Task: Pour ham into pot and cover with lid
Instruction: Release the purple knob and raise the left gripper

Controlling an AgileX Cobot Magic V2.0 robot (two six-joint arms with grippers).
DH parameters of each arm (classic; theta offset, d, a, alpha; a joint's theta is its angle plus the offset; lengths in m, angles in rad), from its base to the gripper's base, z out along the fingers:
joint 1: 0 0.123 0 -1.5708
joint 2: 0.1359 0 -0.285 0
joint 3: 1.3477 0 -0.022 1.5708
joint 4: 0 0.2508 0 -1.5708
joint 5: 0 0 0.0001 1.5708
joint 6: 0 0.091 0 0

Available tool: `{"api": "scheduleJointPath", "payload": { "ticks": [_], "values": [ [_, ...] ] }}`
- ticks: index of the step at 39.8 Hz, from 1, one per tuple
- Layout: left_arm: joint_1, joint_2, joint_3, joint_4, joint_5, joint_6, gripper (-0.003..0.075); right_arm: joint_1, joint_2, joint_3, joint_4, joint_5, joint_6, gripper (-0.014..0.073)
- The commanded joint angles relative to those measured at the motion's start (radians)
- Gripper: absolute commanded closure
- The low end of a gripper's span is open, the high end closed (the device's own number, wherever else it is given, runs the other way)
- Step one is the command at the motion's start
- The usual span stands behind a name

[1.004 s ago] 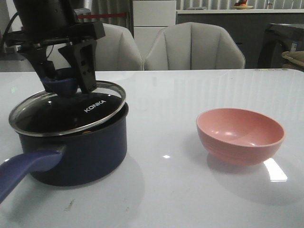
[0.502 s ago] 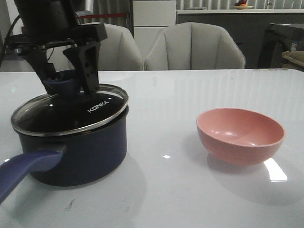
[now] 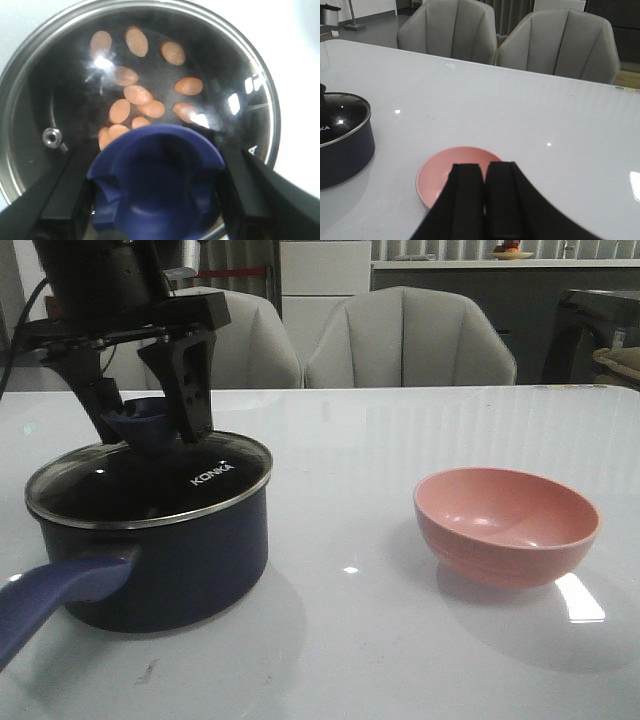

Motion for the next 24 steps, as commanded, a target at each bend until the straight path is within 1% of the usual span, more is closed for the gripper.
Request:
{"api": "scheduleJointPath", "payload": {
  "ticks": [1,7,11,19,24],
  "values": [
    [-0.005,-0.054,-0.045,-0.029,0.017,-0.001,0.0227,0.003,0.007,-0.027,0.005,-0.077,-0.009,0.0451],
    [-0.005,-0.099,-0.045,-0.007,0.004,0.001,0.0229,0.003,0.007,-0.027,0.005,-0.077,-0.009,0.0451],
    [-0.005,-0.138,-0.035,-0.006,-0.027,0.001,0.0229,0.003,0.007,-0.027,0.005,-0.077,-0.009,0.0451],
    [-0.005,-0.277,0.061,-0.002,-0.163,0.001,0.0229,0.003,0.007,-0.027,0.005,-0.077,-0.009,0.0451],
    [-0.005,-0.382,0.155,0.041,-0.243,0.004,0.0229,0.003,0.007,-0.027,0.005,-0.077,-0.009,0.0451]
  ]
}}
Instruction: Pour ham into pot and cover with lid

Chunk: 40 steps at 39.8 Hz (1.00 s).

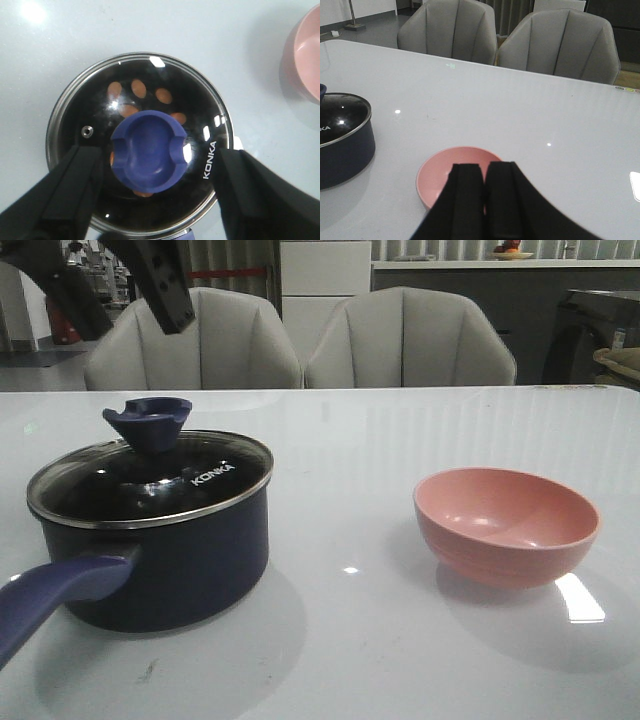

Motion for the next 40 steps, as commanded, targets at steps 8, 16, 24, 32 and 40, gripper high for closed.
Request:
{"api": "scheduleJointPath", "payload": {
  "ticks": [8,16,24,32,40],
  "values": [
    [-0.005,-0.279,0.249,0.095,-0.234,0.031,0.0229,0.003,0.007,-0.027,0.005,-0.077,-0.009,0.0451],
    [-0.005,-0.502,0.506,0.100,-0.483,0.031,0.0229,0.003,0.007,-0.027,0.005,-0.077,-0.009,0.0451],
    [-0.005,-0.734,0.760,0.100,-0.668,0.031,0.0229,0.003,0.007,-0.027,0.005,-0.077,-0.009,0.0451],
    [-0.005,-0.989,0.950,0.094,-0.744,0.031,0.0288,0.003,0.007,-0.027,0.005,-0.077,-0.009,0.0451],
    [-0.005,-1.189,1.049,0.086,-0.802,0.031,0.0613,0.003,0.007,-0.027,0.005,-0.077,-0.009,0.0451]
  ]
}}
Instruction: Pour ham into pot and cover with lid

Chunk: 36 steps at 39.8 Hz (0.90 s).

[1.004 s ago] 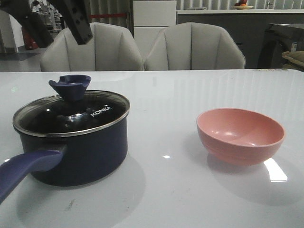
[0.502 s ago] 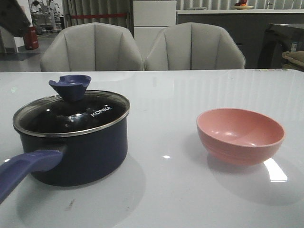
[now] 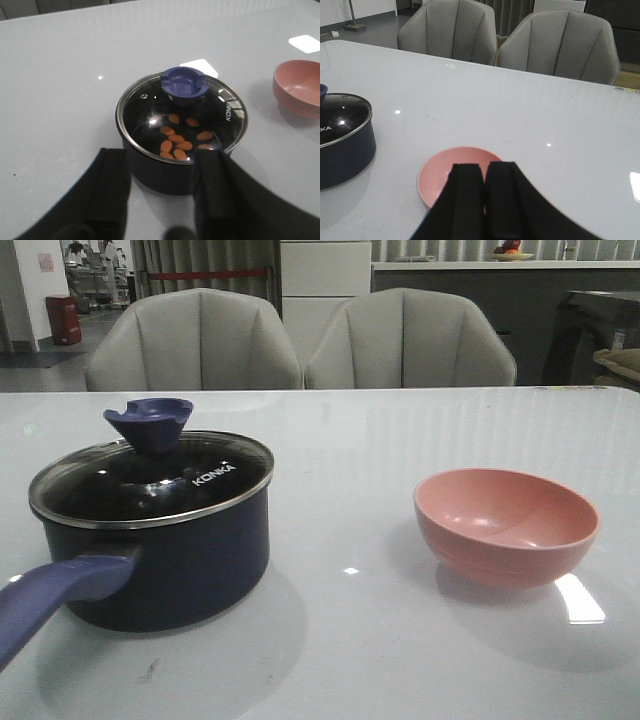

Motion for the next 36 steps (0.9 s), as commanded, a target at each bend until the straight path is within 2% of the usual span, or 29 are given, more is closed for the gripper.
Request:
{"api": "scheduleJointPath", "payload": {
  "ticks": [1,3,27,31,36],
  "values": [
    [-0.005,-0.077,-0.013,-0.011,-0.129,0.003,0.0618,0.003,0.007,-0.027,0.005,-0.077,-0.009,0.0451],
    [-0.005,-0.110,-0.013,-0.011,-0.129,0.003,0.0589,0.003,0.007,-0.027,0.005,-0.077,-0.009,0.0451],
    [-0.005,-0.161,-0.007,-0.009,-0.103,0.003,0.0607,0.003,0.007,-0.027,0.005,-0.077,-0.009,0.0451],
    [0.010,-0.200,0.037,0.109,-0.164,0.003,0.0607,0.003,0.007,-0.027,0.005,-0.077,-0.009,0.0451],
    [0.100,-0.283,0.165,0.140,-0.282,0.003,0.0607,0.003,0.007,-0.027,0.005,-0.077,-0.009,0.0451]
  ]
}}
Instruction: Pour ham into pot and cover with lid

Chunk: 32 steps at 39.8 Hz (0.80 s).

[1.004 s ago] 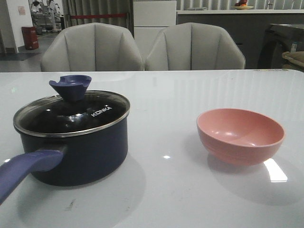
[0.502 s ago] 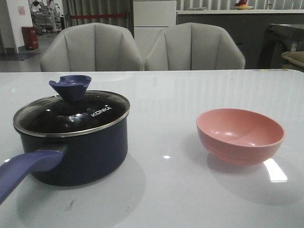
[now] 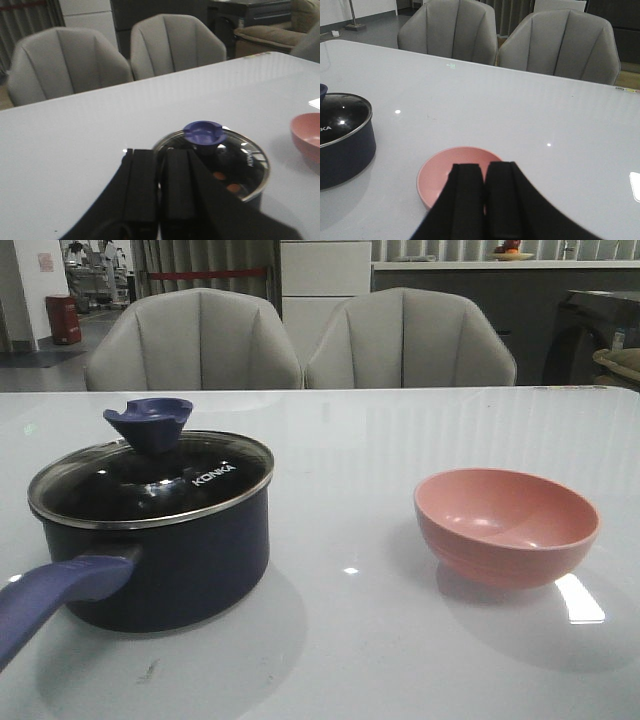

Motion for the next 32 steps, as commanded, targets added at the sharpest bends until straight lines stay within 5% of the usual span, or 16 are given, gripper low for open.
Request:
{"api": "scheduleJointPath", "payload": {
  "ticks": [1,11,32],
  "values": [
    [0.072,-0.052,0.061,0.018,-0.154,0.003,0.0607,0.003,0.007,-0.027,0.005,-0.077,-0.009,0.0451],
    [0.249,-0.200,0.237,-0.016,-0.242,-0.044,0.0607,0.003,0.007,-0.027,0.005,-0.077,-0.009,0.0451],
    [0.256,-0.199,0.292,-0.016,-0.310,-0.059,0.0607,0.003,0.007,-0.027,0.005,-0.076,-0.009,0.0451]
  ]
}}
